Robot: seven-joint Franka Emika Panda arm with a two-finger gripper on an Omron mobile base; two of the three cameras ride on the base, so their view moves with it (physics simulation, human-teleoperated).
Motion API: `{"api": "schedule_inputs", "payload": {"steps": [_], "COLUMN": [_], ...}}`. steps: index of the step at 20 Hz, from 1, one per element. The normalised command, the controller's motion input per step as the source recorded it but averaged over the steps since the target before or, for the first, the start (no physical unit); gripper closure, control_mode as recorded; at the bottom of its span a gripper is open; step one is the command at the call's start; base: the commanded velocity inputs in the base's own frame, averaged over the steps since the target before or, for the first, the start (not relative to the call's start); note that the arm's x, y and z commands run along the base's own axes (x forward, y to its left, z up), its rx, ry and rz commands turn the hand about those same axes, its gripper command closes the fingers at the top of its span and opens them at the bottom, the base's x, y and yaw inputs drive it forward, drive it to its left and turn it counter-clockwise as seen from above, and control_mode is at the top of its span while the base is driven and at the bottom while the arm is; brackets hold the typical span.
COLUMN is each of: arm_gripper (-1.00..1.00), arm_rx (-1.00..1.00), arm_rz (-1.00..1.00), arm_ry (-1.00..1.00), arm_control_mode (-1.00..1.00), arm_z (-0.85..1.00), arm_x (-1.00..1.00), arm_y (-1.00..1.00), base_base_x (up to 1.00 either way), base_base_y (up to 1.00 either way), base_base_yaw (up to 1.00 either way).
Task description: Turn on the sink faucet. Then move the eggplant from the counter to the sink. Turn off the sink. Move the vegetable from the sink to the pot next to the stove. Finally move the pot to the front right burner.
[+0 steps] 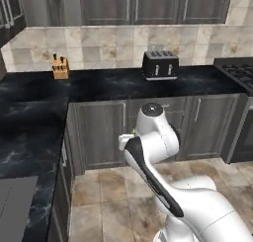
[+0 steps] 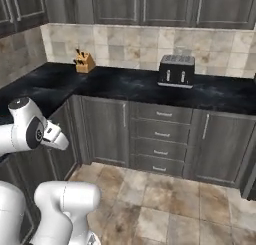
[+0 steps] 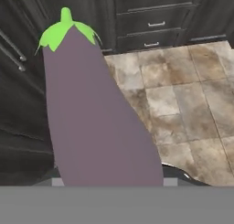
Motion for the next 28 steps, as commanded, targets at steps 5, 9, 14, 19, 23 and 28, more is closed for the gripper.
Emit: {"api": "schedule_inputs", "payload": {"steps": [5,9,14,19,23,28], "arm_gripper": [1.0,1.0,1.0,1.0,1.0,1.0], "arm_rx": [0.0,0.0,0.0,0.0,0.0,0.0], "arm_rz": [0.0,0.0,0.0,0.0,0.0,0.0], "arm_ry": [0.0,0.0,0.0,0.0,0.0,0.0], "arm_control_mode": [1.0,1.0,1.0,1.0,1.0,1.0], "arm_z": [0.0,0.0,0.0,0.0,0.0,0.0], "arm_x": [0.0,0.0,0.0,0.0,0.0,0.0], "arm_y": [0.0,0.0,0.0,0.0,0.0,0.0], "base_base_x": [0.01,0.17,0.39,0.44,0.45,0.49], "base_base_y": [-0.08,-0.43,-0.84,-0.83,-0.75,-0.71], "base_base_yaw": [-0.59,-0.46,-0.21,-0.14,-0.12,-0.04]}}
